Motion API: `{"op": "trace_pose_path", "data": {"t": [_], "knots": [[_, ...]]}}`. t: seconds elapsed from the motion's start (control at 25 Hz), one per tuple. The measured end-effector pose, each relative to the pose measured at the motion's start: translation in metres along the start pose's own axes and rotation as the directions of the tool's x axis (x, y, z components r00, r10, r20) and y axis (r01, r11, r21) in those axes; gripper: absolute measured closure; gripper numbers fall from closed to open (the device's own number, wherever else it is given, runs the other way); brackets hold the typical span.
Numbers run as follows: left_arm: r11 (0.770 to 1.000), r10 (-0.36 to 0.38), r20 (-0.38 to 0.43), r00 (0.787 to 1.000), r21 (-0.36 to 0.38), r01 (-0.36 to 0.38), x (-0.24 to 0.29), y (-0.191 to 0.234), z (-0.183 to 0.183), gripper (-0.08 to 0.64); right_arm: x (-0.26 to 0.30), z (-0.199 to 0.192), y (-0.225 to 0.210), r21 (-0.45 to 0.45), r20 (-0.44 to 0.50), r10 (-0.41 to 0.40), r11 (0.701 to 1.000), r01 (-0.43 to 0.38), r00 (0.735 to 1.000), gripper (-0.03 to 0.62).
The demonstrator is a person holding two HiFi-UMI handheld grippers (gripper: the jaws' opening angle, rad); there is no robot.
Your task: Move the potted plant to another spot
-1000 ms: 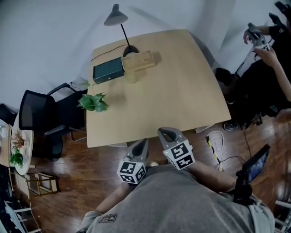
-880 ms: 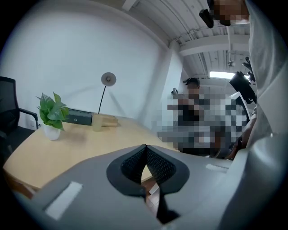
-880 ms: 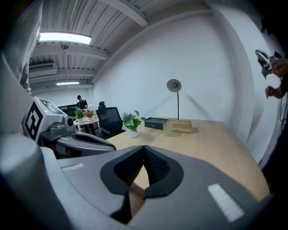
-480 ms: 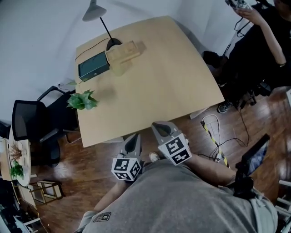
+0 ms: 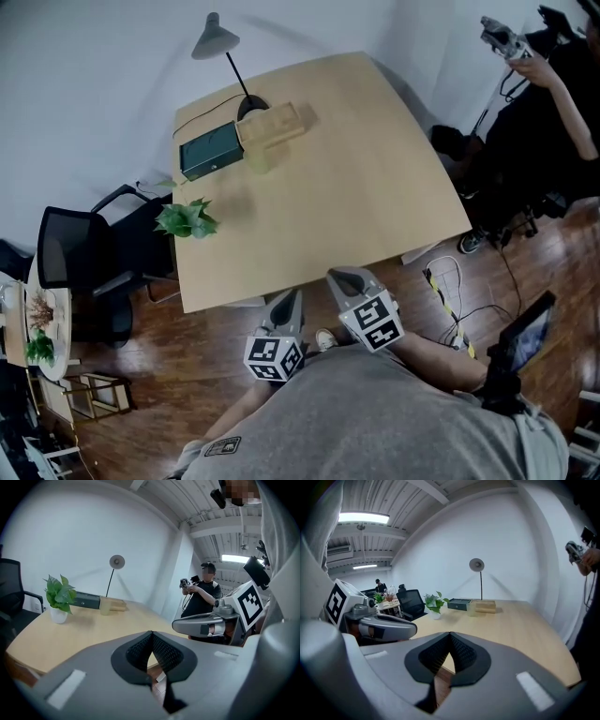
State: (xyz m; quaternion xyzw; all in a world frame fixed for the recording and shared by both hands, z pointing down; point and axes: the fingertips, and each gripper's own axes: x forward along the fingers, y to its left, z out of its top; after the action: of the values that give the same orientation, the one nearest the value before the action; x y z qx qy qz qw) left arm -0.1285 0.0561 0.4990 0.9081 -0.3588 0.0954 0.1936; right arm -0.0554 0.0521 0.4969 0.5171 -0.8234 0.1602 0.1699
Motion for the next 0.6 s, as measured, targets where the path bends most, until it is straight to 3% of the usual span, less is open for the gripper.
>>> {"op": "trace_pose_path", "data": {"t": [0.6], "knots": [[1.000, 0.006, -0.011, 1.000, 0.000, -0.006, -0.0015, 0.0026, 0.0041, 0.558, 0.0038, 0.0017, 0.0042, -0.005, -0.013, 0.006, 1.000, -0.006, 1.000, 0.588]]}}
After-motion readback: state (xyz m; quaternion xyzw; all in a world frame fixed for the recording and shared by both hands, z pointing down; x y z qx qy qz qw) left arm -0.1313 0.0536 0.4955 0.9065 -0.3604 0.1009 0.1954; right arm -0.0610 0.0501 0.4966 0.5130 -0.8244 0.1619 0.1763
